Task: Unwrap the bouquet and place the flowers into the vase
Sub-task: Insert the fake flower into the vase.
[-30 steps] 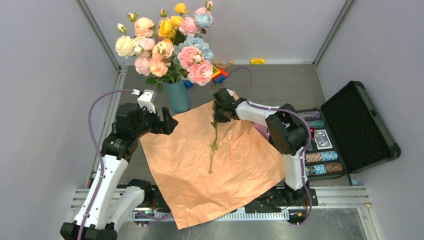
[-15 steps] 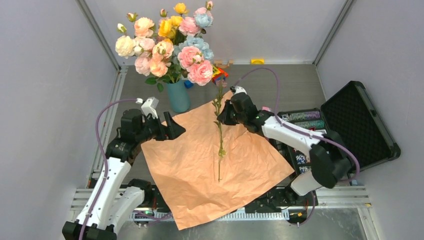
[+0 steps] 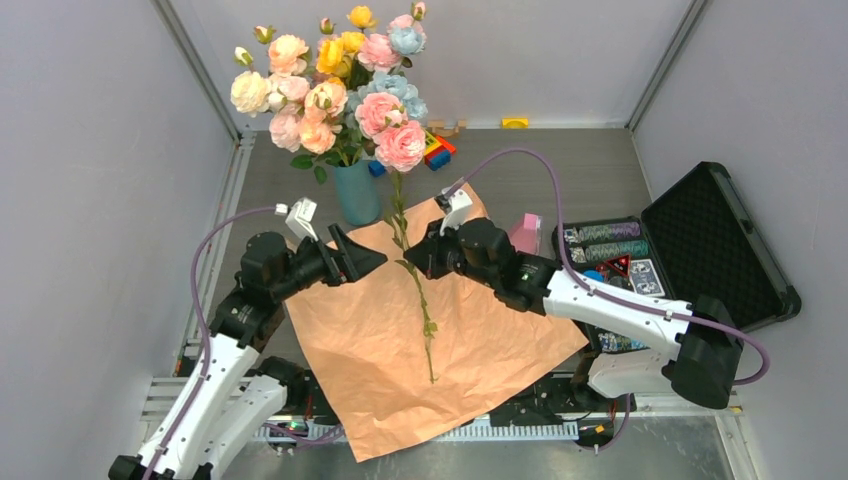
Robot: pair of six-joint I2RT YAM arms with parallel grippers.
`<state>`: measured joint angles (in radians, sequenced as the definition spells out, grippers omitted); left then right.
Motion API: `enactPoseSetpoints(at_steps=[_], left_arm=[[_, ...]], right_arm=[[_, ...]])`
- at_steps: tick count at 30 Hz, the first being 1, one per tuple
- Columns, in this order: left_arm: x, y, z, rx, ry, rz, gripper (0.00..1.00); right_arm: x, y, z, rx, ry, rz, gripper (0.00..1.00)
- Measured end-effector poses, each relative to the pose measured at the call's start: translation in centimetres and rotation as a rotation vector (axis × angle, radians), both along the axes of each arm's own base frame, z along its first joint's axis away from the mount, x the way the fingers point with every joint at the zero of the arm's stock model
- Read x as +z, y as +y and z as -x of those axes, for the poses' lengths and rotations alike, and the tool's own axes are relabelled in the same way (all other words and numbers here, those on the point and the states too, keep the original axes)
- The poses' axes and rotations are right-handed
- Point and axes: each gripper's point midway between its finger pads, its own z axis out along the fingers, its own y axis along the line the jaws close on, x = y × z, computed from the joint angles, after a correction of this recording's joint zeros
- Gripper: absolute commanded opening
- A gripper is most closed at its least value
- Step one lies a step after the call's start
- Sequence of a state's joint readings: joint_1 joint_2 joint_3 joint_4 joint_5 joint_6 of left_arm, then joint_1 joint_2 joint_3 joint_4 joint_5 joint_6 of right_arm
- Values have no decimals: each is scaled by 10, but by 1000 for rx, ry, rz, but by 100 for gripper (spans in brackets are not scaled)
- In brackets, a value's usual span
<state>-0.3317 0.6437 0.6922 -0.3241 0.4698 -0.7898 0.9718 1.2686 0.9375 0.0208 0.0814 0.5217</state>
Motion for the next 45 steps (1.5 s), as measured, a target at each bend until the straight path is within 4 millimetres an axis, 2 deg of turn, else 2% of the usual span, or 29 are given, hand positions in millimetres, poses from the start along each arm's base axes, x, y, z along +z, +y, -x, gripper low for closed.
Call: enactPoseSetpoints(at_steps=[9,15,22,34,36,44,45], left_arm=[[-16,-25,1,-28,55,54,87],[-10,-30,-4,-20,40,107,64],[1,-32,-12,6,10,150,56],[1,-35,-16,9,23,167,1],[1,-35,-17,9,25,166,0],[-7,-34,-20,-4,-10,98,0],[-5,-33,-20,-10,-33,73,0]], right_arm=[[11,24,30,105,-77,-10,0],[12,25,31,105,-116,11,0],[7,32,42,148,-125,28,0],[0,34,43,150,-133,56,1],[0,34,43,148,-135,57,8],[0,30,38,119,-152,77,54],[1,28,37,109,-156,79,57]])
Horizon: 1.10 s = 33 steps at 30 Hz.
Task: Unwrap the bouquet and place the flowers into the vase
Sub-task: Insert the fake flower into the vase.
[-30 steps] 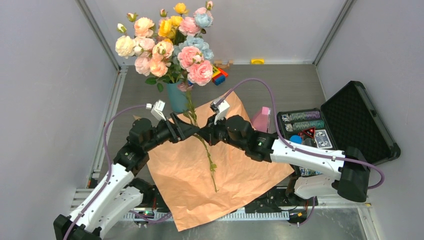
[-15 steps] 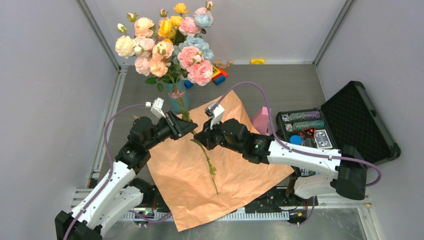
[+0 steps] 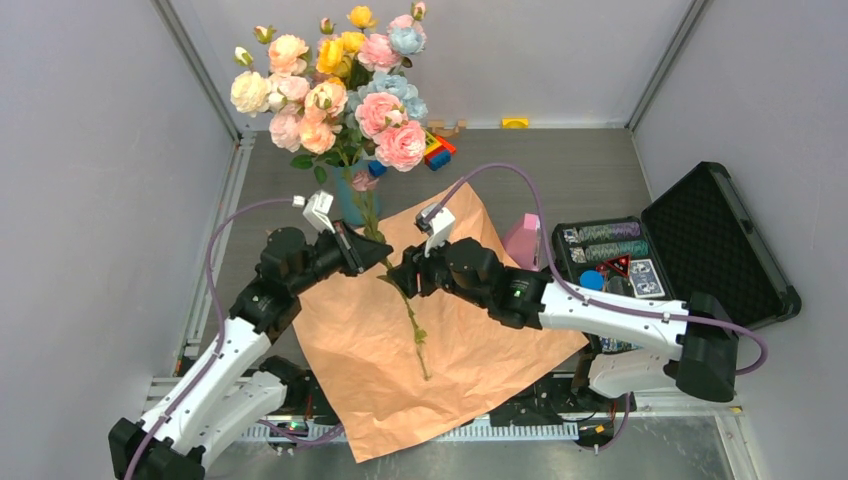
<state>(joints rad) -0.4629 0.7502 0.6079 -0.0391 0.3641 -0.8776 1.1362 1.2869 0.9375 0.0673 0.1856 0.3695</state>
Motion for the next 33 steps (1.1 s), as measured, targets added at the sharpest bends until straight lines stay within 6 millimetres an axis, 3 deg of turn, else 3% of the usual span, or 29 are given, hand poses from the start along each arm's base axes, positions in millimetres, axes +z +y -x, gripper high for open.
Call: enactPoseSetpoints(at_steps=[3,5,8,13,18,24,28,33], left_arm=[[18,4,-5,-8,-107,-82,0],[42,8,-10,-4,-222,-142,0],[82,17,-16,16,-411,-222,0],[127,27,-24,49,-612,-326,0],[151,35,-37,76,-718,-422,0],[177,51,-45,133,-804,-508,0],[210,57,-45,177,-905,-526,0],[245,62,-47,244,-1022,-508,0]], right_arm=[[4,-12,-4,-40,-23,8,67],[7,-26,-6,-77,-46,15,70],[14,-47,-12,-135,-73,19,72],[27,-97,-36,-282,-108,38,73],[28,-160,-65,-473,-124,86,76],[21,-223,-80,-646,-115,121,77],[14,-247,-84,-724,-107,144,77],[7,-258,-85,-772,-100,182,77]])
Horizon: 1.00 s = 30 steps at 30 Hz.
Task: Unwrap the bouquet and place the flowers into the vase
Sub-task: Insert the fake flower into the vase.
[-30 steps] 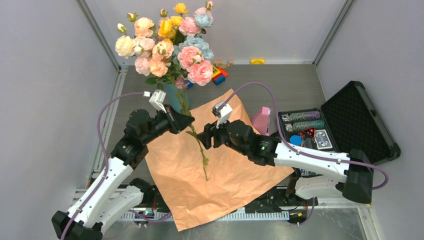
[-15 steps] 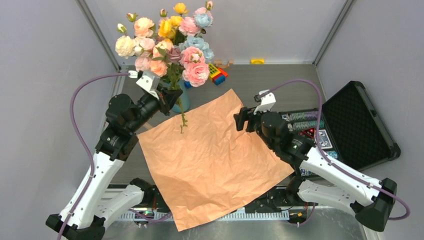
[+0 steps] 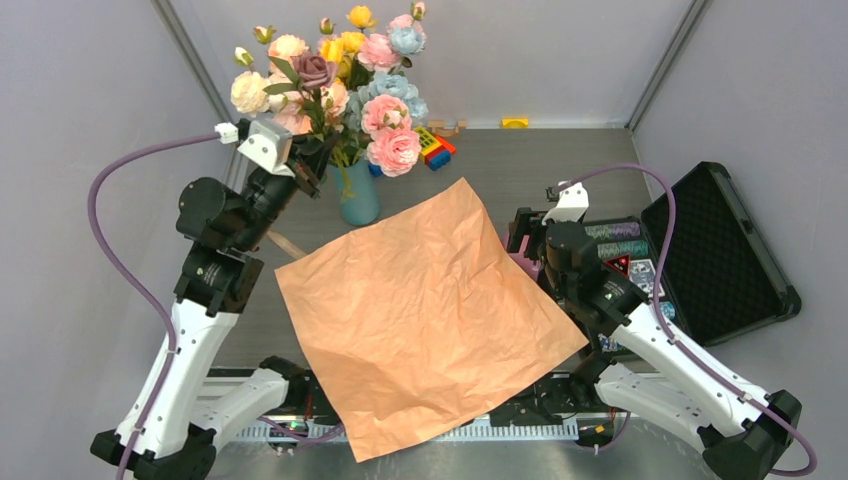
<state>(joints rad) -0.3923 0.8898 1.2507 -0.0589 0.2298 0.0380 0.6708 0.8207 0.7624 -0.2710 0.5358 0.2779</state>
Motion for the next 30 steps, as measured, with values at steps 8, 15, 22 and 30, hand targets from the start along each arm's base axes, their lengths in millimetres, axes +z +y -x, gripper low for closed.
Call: enactPoseSetpoints(at_steps=[8,15,22,30], left_arm=[[26,16,-35,47,-76,92,0],[34,19,-47,19,-95,141,0],[53,16,-34,-21,-161,136,0],[47,11,-24,-63,-205,113,0]], right_arm=[[0,-3,0,-17,-4,4,77],[0,-4,0,-17,-4,3,77],[0,-4,0,-16,-4,2,76],[-2,-3,0,-8,1,1,76]])
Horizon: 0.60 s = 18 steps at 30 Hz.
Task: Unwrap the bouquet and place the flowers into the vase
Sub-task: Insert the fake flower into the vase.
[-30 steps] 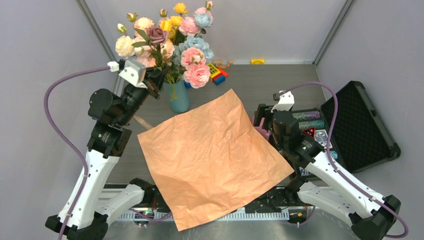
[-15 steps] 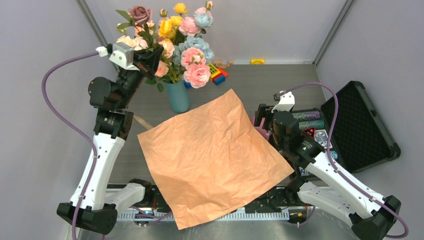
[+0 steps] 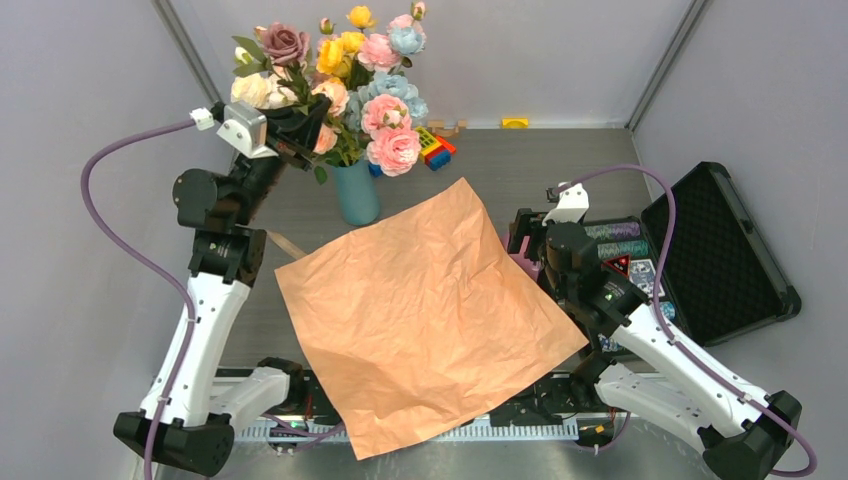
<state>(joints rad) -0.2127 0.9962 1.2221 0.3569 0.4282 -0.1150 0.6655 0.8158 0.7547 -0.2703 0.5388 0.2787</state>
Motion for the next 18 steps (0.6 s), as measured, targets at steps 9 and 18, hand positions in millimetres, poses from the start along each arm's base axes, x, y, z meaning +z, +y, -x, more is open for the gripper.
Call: enactPoseSetpoints(at_steps=[9,18], left_arm=[[-22,-5,-9,-2,3,-57,0],[-35,-5,-21,11,9,-78,0]], right_arm=[[0,3,1,20,1,-8,76],[2,6,2,34,-3,-17,76]])
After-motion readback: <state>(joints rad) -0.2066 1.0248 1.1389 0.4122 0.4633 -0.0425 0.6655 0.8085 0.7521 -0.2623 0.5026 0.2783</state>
